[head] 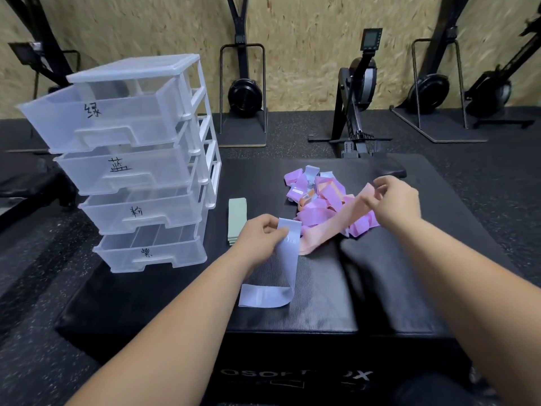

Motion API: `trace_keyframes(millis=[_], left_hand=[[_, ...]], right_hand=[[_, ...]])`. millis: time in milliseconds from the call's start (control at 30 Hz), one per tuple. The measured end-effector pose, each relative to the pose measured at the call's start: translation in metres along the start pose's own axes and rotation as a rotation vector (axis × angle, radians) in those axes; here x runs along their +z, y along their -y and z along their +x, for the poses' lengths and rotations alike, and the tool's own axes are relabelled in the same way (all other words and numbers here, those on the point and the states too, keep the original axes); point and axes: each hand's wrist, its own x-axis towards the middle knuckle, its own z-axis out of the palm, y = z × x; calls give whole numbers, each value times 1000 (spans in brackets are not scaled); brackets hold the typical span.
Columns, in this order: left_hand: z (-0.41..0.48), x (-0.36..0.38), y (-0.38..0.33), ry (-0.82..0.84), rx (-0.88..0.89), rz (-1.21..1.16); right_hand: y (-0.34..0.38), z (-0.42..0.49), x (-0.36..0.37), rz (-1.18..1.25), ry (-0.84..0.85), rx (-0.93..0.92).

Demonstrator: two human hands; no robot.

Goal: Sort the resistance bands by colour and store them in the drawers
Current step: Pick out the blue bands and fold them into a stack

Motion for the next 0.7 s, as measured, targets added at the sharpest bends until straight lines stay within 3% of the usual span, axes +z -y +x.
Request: trace_keyframes(millis=[167,267,433,700], left_hand=[[4,0,-17,-19,43,18],[5,1,-26,-20,68,34],[1,6,-45,-39,110,46],[-14,-10,-66,-13,223,179]], right_hand=[[0,-17,-1,-156,163,-105],[18,-41,4,74,291,-193],[60,-88,10,507,663,-217],[68,-108,15,639,719,-232]])
